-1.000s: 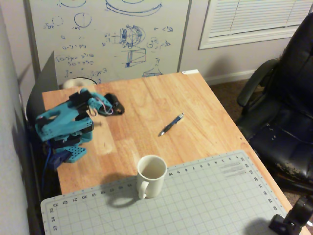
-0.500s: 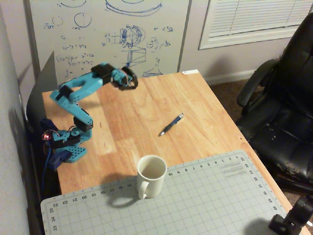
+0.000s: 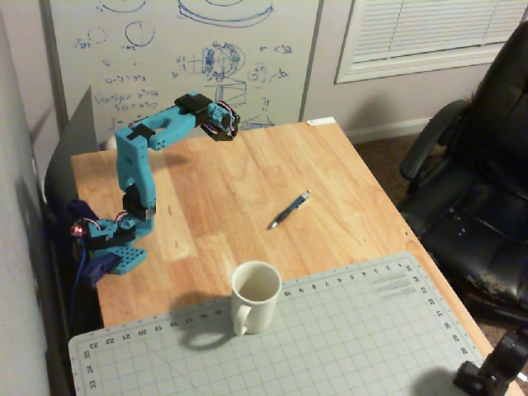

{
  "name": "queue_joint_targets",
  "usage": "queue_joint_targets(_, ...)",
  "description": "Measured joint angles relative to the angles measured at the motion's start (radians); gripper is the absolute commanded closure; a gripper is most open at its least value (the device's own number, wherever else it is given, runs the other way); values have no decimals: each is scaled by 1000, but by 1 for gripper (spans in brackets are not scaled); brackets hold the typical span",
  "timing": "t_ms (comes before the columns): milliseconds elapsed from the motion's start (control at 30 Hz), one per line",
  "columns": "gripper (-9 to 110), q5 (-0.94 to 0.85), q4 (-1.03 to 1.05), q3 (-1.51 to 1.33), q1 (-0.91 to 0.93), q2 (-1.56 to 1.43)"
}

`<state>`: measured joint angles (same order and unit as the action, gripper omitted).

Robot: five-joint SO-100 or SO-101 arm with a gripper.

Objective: Touch the pen.

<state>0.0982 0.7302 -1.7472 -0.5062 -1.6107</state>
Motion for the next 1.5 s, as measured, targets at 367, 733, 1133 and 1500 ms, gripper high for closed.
queue_joint_targets(367, 101, 0, 0, 150, -80, 9)
queue_joint_targets(733, 101, 0, 0, 311, 57, 9)
queue_joint_targets(1133, 101, 0, -3, 554, 295, -28)
queue_joint_targets(1500, 101, 0, -311, 713, 416, -28)
